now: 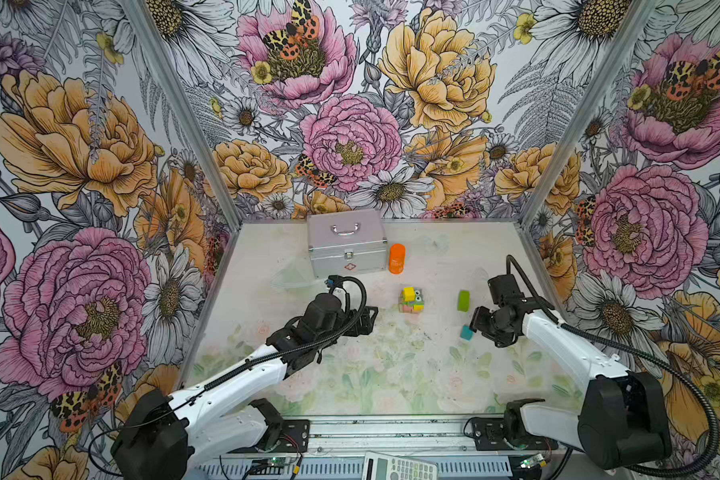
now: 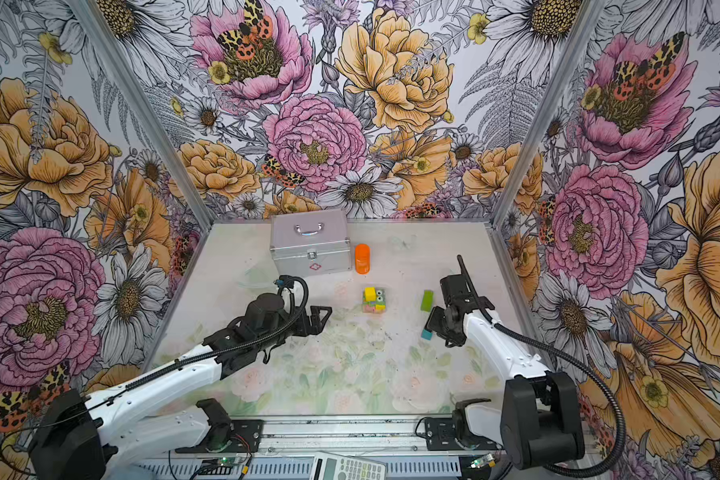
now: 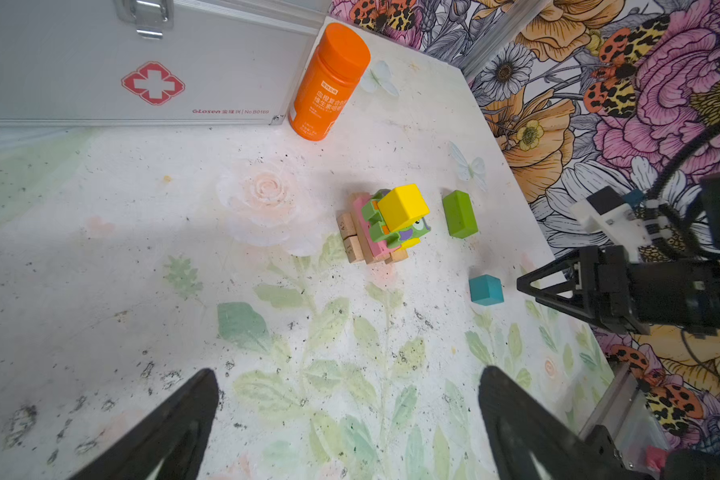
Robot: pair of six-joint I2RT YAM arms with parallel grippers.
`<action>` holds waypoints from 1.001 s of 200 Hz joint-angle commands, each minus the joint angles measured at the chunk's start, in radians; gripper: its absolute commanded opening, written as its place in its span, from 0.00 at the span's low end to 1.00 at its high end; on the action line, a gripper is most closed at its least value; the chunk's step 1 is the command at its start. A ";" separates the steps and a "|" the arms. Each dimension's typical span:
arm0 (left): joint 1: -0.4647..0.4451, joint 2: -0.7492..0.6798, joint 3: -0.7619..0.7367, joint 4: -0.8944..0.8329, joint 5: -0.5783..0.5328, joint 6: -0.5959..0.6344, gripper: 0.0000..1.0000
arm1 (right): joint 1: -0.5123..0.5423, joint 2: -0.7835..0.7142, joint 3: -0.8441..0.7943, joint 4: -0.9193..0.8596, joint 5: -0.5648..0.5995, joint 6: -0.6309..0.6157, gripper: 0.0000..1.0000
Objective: Build the wood block tower
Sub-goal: 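Lower the open right gripper around the teal cube while the left arm draws back, then close the right gripper on the teal cube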
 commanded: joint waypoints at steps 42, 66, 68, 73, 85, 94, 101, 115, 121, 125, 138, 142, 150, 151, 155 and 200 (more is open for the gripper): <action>0.000 -0.001 0.028 0.005 0.019 0.007 0.99 | 0.037 0.041 0.001 0.071 -0.011 0.023 0.62; -0.004 -0.004 0.035 -0.009 0.012 0.008 0.99 | 0.042 0.068 0.006 0.083 -0.005 0.023 0.61; -0.005 -0.004 0.036 -0.010 0.012 0.008 0.99 | 0.043 0.070 0.008 0.085 -0.005 0.022 0.61; -0.005 -0.006 0.036 -0.011 0.009 0.009 0.99 | 0.044 0.076 0.007 0.088 -0.006 0.021 0.60; -0.005 -0.009 0.036 -0.015 0.005 0.009 0.99 | 0.048 0.093 0.009 0.098 -0.009 0.021 0.57; -0.006 -0.010 0.036 -0.018 0.003 0.009 0.99 | 0.052 0.105 0.012 0.102 -0.010 0.022 0.55; -0.006 -0.012 0.035 -0.020 0.002 0.009 0.99 | 0.055 0.114 0.018 0.103 -0.008 0.022 0.54; -0.006 -0.016 0.035 -0.027 -0.001 0.010 0.99 | 0.060 0.128 0.024 0.105 -0.007 0.022 0.52; -0.006 -0.015 0.035 -0.029 -0.002 0.010 0.99 | 0.063 0.134 0.028 0.105 -0.006 0.021 0.51; -0.008 -0.016 0.035 -0.030 -0.002 0.012 0.99 | 0.064 0.137 0.029 0.105 -0.006 0.022 0.51; -0.006 -0.017 0.035 -0.032 -0.005 0.013 0.99 | 0.068 0.147 0.033 0.108 -0.006 0.023 0.50; -0.006 -0.016 0.036 -0.032 -0.005 0.013 0.99 | 0.070 0.149 0.034 0.108 -0.005 0.021 0.50; -0.004 -0.017 0.037 -0.034 -0.005 0.013 0.99 | 0.072 0.153 0.037 0.110 -0.005 0.022 0.50; -0.004 -0.017 0.037 -0.034 -0.005 0.013 0.99 | 0.072 0.154 0.037 0.110 -0.005 0.023 0.50; -0.006 -0.017 0.038 -0.034 -0.006 0.014 0.99 | 0.074 0.156 0.038 0.109 -0.004 0.022 0.50; -0.005 -0.015 0.038 -0.037 -0.005 0.016 0.99 | 0.077 0.167 0.048 0.109 0.005 0.016 0.47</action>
